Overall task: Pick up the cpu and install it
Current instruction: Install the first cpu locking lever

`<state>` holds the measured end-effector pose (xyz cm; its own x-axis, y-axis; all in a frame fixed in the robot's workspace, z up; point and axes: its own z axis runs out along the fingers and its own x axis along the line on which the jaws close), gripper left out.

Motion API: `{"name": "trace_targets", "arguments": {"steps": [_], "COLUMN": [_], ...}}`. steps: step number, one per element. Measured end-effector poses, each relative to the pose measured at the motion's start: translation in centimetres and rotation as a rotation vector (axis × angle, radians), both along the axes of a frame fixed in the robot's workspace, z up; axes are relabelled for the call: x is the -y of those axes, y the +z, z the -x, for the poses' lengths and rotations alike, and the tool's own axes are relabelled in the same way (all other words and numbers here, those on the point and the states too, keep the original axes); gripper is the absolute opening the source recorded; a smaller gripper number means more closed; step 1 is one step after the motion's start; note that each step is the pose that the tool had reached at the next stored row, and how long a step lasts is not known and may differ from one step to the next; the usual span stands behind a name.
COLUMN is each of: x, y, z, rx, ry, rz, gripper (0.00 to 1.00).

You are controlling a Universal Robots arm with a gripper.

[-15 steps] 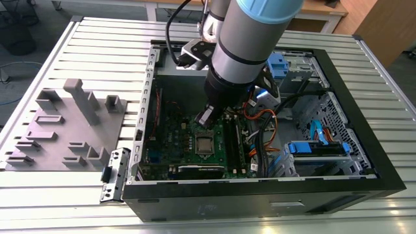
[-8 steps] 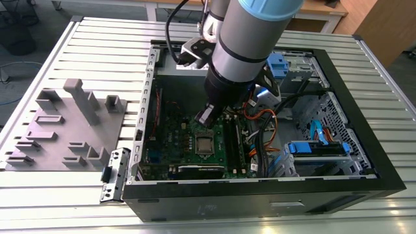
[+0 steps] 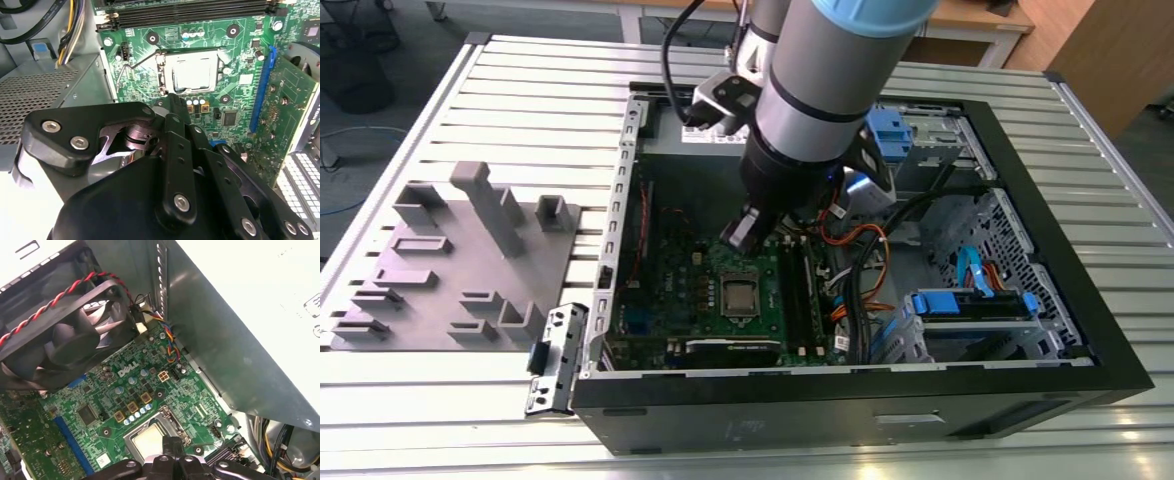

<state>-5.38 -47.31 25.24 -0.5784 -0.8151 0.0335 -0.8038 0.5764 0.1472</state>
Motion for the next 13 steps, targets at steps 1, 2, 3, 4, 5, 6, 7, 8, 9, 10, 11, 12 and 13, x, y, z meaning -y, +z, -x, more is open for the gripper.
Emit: {"name": "trace_targets", "arguments": {"steps": [1, 2, 3, 4, 5, 6, 7, 8, 9, 10, 11, 12, 13], "x": [-0.1, -0.21, -0.32, -0.44, -0.56, -0.64, -0.67, -0.67, -0.68, -0.69, -0.69, -0.69, -0.69], "y": [0.0, 0.0, 0.0, 0.0, 0.0, 0.0, -0.01, -0.01, 0.0, 0.0, -0.01, 0.0, 0.01], "z": [-0.02, -0.04, -0.06, -0.08, -0.1, -0.11, -0.12, -0.12, -0.11, -0.12, -0.12, -0.12, -0.12], "rx": [0.0, 0.0001, 0.0, 0.0, 0.0, 0.0, 0.0001, 0.0, 0.0, 0.0, 0.0, 0.0, 0.0], "ry": [0.0, 0.0, 0.0, 0.0, 0.0, 0.0, 0.0, 0.0, 0.0, 0.0, 0.0, 0.0, 0.0], "rz": [-0.0004, -0.0008, -0.001, -0.0011, -0.0013, -0.0012, -0.0013, -0.0014, -0.0013, -0.0013, -0.0014, -0.0013, -0.0013], "gripper": [0.11, 0.11, 0.11, 0.11, 0.11, 0.11, 0.11, 0.11, 0.11, 0.11, 0.11, 0.11, 0.11]}}
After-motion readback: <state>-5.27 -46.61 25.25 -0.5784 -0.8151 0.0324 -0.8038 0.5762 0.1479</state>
